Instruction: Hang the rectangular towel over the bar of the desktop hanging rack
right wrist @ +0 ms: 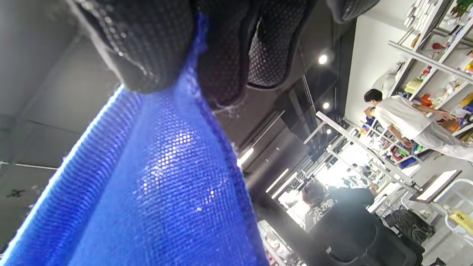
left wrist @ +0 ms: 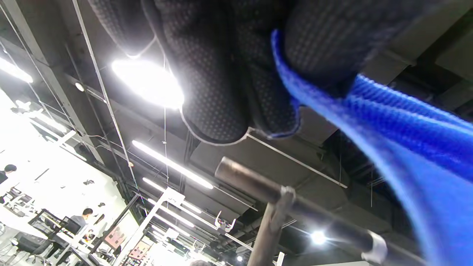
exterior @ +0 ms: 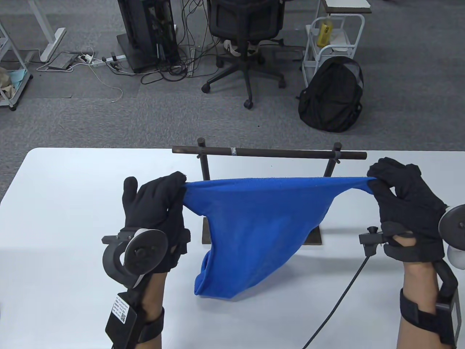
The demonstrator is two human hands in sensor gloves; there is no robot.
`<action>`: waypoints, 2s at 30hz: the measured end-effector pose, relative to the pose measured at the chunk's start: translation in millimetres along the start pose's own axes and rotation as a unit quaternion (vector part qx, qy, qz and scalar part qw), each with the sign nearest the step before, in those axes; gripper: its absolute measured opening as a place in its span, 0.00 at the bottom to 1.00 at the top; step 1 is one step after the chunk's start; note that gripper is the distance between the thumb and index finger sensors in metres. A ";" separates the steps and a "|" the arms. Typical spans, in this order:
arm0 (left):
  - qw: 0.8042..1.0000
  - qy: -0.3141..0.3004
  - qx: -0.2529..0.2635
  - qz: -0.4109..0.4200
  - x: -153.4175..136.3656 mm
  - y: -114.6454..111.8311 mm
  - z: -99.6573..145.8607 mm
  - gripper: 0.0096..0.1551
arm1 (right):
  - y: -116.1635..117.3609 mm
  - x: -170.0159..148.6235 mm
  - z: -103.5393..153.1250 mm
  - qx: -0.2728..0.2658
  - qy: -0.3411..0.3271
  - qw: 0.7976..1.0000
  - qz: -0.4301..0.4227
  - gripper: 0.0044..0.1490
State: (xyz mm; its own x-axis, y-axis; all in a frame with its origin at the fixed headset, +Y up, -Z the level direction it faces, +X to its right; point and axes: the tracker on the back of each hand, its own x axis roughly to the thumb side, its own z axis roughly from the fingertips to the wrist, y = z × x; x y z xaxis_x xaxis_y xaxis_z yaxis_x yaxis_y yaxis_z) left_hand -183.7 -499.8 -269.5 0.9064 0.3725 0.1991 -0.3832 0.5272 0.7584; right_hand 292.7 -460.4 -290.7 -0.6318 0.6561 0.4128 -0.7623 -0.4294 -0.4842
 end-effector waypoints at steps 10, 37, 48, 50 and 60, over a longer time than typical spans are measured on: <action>0.998 -0.005 -0.048 -0.035 12.1 17.1 -92.2 0.18 | 3.9 21.8 -79.0 0.089 0.081 0.991 -0.063 0.25; 0.882 0.174 -0.420 0.127 -44.9 -99.5 -151.0 0.18 | 76.4 -116.9 -95.7 0.267 0.321 0.888 -0.192 0.25; 0.652 0.315 -0.535 0.435 -106.4 -153.3 -104.0 0.18 | 117.4 -152.7 -62.7 0.311 0.280 0.875 -0.244 0.25; 0.649 0.319 -0.527 0.446 -108.0 -160.4 -94.7 0.18 | 121.6 -153.2 -58.9 0.314 0.274 0.878 -0.235 0.25; 0.689 0.340 -0.445 0.461 -110.3 -170.4 -29.5 0.18 | 129.4 -163.9 -29.3 0.327 0.258 0.903 -0.107 0.25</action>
State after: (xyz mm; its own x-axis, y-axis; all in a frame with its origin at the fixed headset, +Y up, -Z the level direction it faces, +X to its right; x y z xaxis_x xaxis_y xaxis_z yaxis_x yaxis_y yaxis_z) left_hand -223.5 -608.1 -439.0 0.0290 0.9740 -0.2249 -0.9713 -0.0256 -0.2365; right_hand 301.7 -605.3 -443.7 -0.4393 0.8968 -0.0521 -0.8857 -0.4227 0.1919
